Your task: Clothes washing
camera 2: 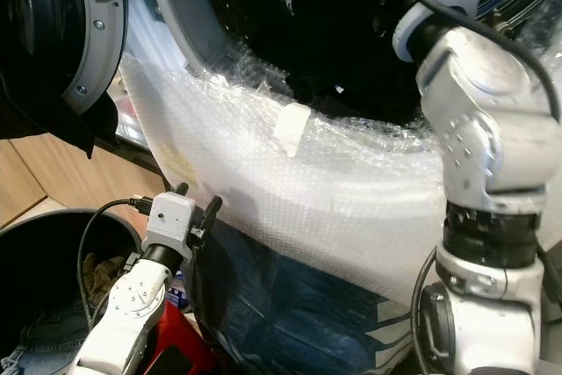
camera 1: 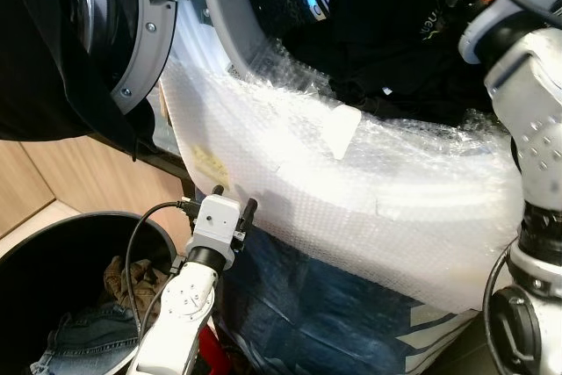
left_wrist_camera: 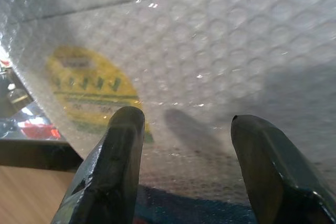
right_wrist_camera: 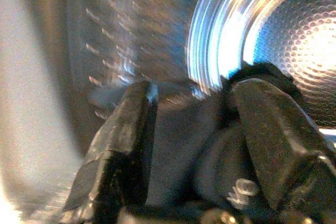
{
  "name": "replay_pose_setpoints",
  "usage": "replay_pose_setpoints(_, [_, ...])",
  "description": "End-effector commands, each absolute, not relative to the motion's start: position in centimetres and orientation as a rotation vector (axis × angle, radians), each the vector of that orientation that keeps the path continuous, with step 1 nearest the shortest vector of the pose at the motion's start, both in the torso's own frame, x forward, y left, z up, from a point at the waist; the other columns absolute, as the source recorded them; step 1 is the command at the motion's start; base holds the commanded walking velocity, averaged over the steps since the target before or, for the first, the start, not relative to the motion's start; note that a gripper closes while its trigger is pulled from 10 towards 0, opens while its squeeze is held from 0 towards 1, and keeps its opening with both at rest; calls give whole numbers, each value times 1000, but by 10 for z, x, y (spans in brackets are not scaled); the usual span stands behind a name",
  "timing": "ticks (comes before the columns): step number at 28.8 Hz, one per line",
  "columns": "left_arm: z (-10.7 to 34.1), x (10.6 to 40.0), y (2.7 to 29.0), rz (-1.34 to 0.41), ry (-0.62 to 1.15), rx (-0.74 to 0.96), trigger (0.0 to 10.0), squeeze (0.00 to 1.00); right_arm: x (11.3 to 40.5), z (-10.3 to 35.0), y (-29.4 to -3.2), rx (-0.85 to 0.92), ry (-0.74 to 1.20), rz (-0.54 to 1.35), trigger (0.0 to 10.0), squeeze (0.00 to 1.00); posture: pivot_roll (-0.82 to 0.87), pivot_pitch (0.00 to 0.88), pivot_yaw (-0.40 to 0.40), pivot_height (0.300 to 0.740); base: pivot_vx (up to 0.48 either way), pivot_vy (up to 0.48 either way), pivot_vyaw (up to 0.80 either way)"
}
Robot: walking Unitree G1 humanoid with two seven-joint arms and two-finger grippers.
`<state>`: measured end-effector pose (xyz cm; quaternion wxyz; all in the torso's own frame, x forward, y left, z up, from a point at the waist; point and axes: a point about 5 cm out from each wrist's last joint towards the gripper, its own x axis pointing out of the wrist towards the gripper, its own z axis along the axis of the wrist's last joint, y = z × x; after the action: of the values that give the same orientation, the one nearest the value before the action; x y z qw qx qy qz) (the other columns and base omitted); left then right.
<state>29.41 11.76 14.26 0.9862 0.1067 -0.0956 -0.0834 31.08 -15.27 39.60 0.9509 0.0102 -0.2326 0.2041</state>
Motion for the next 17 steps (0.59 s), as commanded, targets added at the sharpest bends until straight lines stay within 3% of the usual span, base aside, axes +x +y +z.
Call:
replay_pose_setpoints(1, [142, 294, 116, -187, -190, 227, 10000, 0, 290, 390, -132, -38, -477, 595, 10000, 0, -92, 35, -49, 740, 0, 0, 0])
replay_pose_setpoints(7, [144, 295, 118, -181, -198, 232, 10000, 0, 257, 368, -102, -38, -432, 928, 10000, 0, -86, 38, -44, 740, 0, 0, 0])
replay_pose_setpoints(11, [145, 296, 120, -176, -198, 238, 10000, 0, 241, 351, -92, 69, -381, 1073, 10000, 0, -80, 47, -44, 740, 0, 0, 0])
replay_pose_setpoints(13, [146, 297, 122, -174, -200, 244, 10000, 0, 228, 313, -85, 75, -263, 1210, 10000, 0, -78, 56, -43, 740, 0, 0, 0])
replay_pose_setpoints(17, [148, 298, 123, -172, -201, 248, 10000, 0, 226, 260, -86, -22, -73, 1243, 10000, 0, -73, 70, -37, 740, 0, 0, 0])
